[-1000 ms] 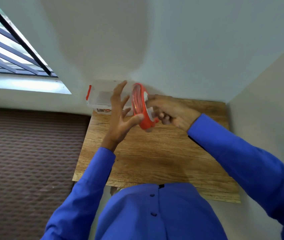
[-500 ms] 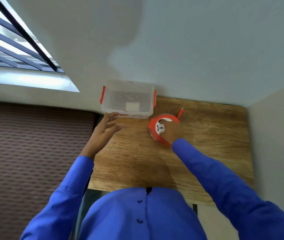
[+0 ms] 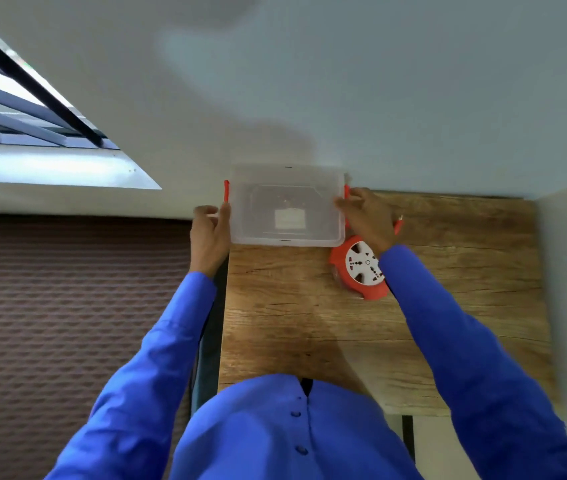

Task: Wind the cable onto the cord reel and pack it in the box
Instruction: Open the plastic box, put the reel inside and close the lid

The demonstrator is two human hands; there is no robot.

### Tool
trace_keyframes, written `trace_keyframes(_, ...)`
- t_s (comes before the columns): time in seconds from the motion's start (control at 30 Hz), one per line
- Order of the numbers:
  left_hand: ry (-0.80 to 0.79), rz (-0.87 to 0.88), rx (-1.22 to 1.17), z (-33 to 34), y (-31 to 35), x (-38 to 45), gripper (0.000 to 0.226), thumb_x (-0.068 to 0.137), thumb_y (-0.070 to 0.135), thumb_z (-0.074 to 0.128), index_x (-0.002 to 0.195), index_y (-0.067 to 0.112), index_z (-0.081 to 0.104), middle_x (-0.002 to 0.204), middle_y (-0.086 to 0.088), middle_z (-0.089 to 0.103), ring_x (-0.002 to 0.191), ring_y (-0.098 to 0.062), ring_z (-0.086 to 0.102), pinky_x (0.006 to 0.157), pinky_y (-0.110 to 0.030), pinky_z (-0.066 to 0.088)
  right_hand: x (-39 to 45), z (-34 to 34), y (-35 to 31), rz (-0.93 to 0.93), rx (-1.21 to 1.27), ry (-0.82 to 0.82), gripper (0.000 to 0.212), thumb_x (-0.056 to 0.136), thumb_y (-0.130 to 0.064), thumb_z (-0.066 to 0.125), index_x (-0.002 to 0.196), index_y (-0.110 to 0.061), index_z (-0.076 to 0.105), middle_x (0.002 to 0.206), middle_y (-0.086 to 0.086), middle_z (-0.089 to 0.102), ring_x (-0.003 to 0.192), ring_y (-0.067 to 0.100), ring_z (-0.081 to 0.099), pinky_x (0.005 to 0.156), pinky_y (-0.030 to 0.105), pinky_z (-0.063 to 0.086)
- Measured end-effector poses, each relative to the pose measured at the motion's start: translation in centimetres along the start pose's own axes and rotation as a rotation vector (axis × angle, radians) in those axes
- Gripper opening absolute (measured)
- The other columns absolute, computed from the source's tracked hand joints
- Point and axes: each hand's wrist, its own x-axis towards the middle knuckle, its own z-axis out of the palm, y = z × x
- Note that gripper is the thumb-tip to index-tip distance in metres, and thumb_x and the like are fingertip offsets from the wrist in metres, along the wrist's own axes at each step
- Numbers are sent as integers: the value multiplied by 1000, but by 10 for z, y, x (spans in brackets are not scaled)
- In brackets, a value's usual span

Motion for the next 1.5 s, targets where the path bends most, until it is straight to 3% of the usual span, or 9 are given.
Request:
trace_keyframes(0.13, -64, 72, 129, 7, 6, 28, 55, 117, 62, 33, 97, 16, 57, 92, -7, 66, 101, -43, 72, 97, -56, 60, 16, 30, 2, 5, 12, 135, 26, 104, -21, 65, 79, -18, 62, 69, -7, 54, 67, 10, 52, 69, 29, 41)
trace_keyframes(0.3, 31, 7, -3, 12, -15, 48, 63, 115, 64, 34, 69, 28, 57, 74, 4, 61, 78, -25, 61, 85, -46, 56, 7, 37, 7, 49, 383, 173, 28, 110, -17, 60, 97, -31, 81, 89, -26, 78, 80, -14, 72, 82, 13, 62)
trace_keyframes(0.63, 46, 2, -22, 16, -20, 58, 61, 118, 56, 34, 80, 20, 65, 99, -20, 72, 111, -46, 73, 105, -56, 60, 25, 29, 31, 280, 727, -18, 23, 107, -18, 60, 95, -18, 79, 82, -4, 72, 72, 12, 65, 70, 30, 57)
trace_keyframes(0.73, 55, 9, -32, 18, -19, 58, 54, 119, 55, 35, 78, 29, 60, 105, -20, 74, 114, -44, 73, 107, -57, 59, 24, 32, 37, 275, 836, -97, 28, 105, -27, 64, 77, -23, 67, 71, -7, 54, 65, 11, 49, 67, 29, 48)
trace_keyframes(1.0, 12, -31, -76, 17, -22, 63, 54, 116, 62, 38, 92, 24, 67, 102, -9, 73, 103, -29, 71, 107, -51, 60, 18, 26, 25, 300, 1073, -263, 32, 108, -46, 58, 92, -25, 77, 77, -7, 64, 76, 9, 67, 80, 29, 61)
trace_keyframes(1.2, 122, 26, -97, 18, -22, 54, 29, 118, 48, 38, 112, 23, 52, 98, 6, 62, 105, -32, 66, 104, -58, 57, 18, 21, 14, 187, 730, -25, 55, 101, -61, 61, 129, -15, 68, 122, 3, 74, 119, 22, 69, 108, 45, 55)
trace_keyframes(1.27, 118, 134, -97, 17, -24, 48, 25, 118, 41, 37, 114, 27, 58, 104, 6, 62, 106, -30, 62, 103, -58, 54, 14, 20, 13, 138, 578, 75, 52, 103, -58, 59, 121, -9, 61, 116, 7, 66, 111, 24, 63, 107, 49, 53)
trace_keyframes(1.37, 111, 164, -76, 15, -25, 43, 34, 120, 40, 34, 109, 24, 61, 108, 7, 56, 112, -30, 56, 111, -57, 50, -3, 20, -6, 181, 718, 97, 41, 106, -58, 56, 113, -18, 59, 105, -7, 69, 107, 15, 56, 88, 25, 57)
trace_keyframes(1.5, 156, 157, -62, 9, -23, 42, 32, 118, 46, 44, 109, 20, 61, 110, 5, 55, 114, -26, 58, 107, -52, 53, -29, 36, -64, -145, 427, 142, 73, 76, -76, 73, 134, -37, 53, 141, -12, 51, 135, 11, 47, 103, 20, 43)
